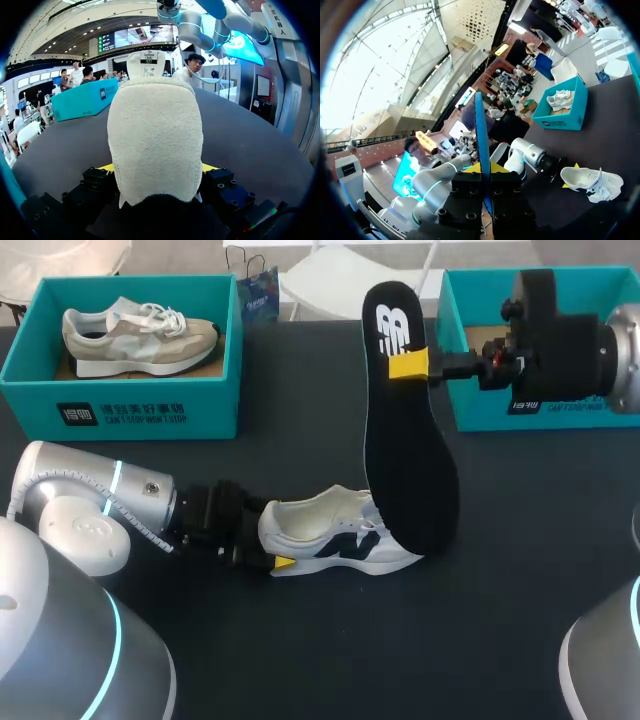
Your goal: Take the shoe out of the shoebox, open the shoe tongue, remove and reinsert the insole, then place the shoe into the shoebox
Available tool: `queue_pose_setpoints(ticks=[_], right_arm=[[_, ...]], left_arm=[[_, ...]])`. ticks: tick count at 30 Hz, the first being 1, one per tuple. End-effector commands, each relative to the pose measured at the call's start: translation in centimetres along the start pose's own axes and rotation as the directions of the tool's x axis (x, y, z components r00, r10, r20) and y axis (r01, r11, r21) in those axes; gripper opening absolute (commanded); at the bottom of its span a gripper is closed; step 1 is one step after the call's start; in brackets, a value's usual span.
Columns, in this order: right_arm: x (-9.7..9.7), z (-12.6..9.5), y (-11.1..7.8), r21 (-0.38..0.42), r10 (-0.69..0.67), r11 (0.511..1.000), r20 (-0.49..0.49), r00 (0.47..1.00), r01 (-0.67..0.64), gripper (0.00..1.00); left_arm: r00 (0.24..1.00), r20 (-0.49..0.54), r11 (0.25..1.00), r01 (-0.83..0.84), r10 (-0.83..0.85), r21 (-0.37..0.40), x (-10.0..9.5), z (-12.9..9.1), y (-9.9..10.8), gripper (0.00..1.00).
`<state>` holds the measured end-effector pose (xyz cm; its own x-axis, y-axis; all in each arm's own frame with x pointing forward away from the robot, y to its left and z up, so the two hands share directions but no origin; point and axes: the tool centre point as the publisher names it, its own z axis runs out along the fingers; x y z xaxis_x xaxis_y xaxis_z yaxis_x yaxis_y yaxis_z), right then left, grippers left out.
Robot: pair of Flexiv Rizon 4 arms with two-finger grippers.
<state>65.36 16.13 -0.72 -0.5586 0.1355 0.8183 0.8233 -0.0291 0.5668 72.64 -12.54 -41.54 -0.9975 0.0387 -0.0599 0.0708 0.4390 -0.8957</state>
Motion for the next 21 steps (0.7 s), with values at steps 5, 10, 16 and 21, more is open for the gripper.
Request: queue_pose_setpoints(ticks=[5,10,16,21], right_arm=[[-0.2,0.5,0.3,0.003,0.0,1.0,-0.001,1.0,0.0,0.0],[-0.2,0.5,0.3,0.003,0.0,1.0,-0.001,1.0,0.0,0.0],[-0.2,0.5,0.3,0.003,0.0,1.0,-0.001,1.0,0.0,0.0],[-0.2,0.5,0.3,0.003,0.0,1.0,-0.001,1.0,0.0,0.0]], left_arm=[[1.0,-0.001,1.0,0.0,0.0,-0.002,0.1,0.2,0.2,0.0],[1.0,0.004,1.0,0.004,-0.004,0.001,0.1,0.2,0.2,0.0],[1.0,-0.013,0.999,-0.005,0.006,0.035,0.7,-0.8,-0.2,1.0],[0.999,0.0,0.999,0.037,-0.037,0.024,0.6,-1.3,-0.1,1.0]])
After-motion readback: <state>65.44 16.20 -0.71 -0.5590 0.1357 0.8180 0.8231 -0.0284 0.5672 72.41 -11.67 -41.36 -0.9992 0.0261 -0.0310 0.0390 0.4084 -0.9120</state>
